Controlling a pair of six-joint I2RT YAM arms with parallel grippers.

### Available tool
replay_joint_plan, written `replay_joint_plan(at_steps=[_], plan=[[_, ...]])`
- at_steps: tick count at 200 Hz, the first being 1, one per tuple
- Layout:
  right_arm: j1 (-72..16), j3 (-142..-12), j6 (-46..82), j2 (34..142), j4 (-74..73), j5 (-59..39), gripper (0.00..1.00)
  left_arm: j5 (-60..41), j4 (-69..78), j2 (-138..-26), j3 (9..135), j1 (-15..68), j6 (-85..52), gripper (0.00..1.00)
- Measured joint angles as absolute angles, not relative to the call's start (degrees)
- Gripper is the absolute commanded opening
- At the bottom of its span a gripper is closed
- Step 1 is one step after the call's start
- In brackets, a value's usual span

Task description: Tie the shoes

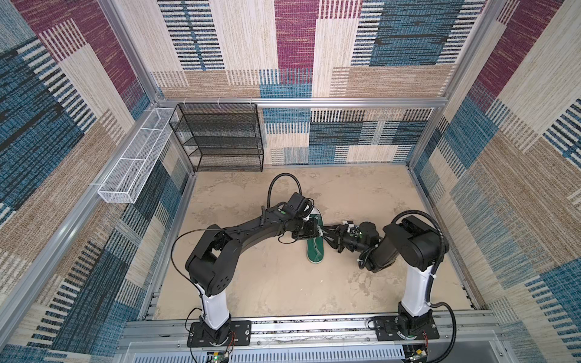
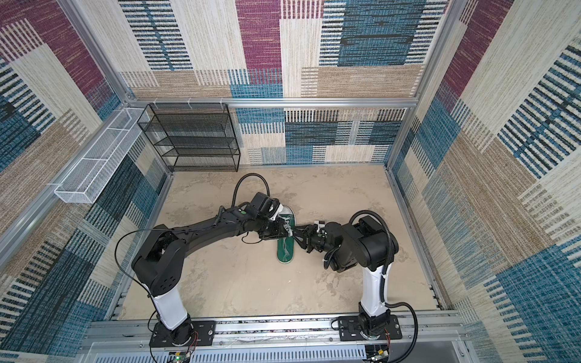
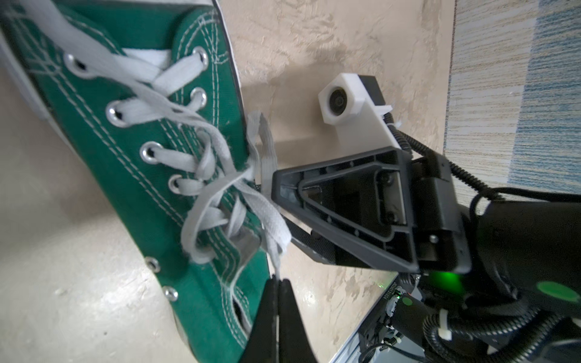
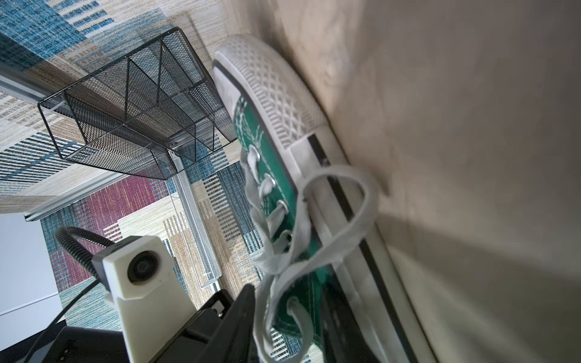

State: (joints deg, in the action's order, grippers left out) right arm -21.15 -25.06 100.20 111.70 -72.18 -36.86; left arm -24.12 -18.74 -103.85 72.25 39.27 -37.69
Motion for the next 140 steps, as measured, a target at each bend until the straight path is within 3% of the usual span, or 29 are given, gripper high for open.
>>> replay_joint_plan(at_steps=[54,91,140], plan=[[-18.15,-21.47,92.64,100.95,-63.92,-36.58,0.40,-22.57,-22.74,-99.61,73.12,39.03,-37.36,0.00],[-19.27,-32.60,63.05,82.52,-32.34,-26.85,0.40,-21.74,-26.35,-98.35,80.75,38.72,-36.36,0.00],[-19.94,-33.30,29.85,70.41,-14.87,-17.41,0.42,-22.61,-29.28,-100.03,90.06,37.71,-35.38,0.00]])
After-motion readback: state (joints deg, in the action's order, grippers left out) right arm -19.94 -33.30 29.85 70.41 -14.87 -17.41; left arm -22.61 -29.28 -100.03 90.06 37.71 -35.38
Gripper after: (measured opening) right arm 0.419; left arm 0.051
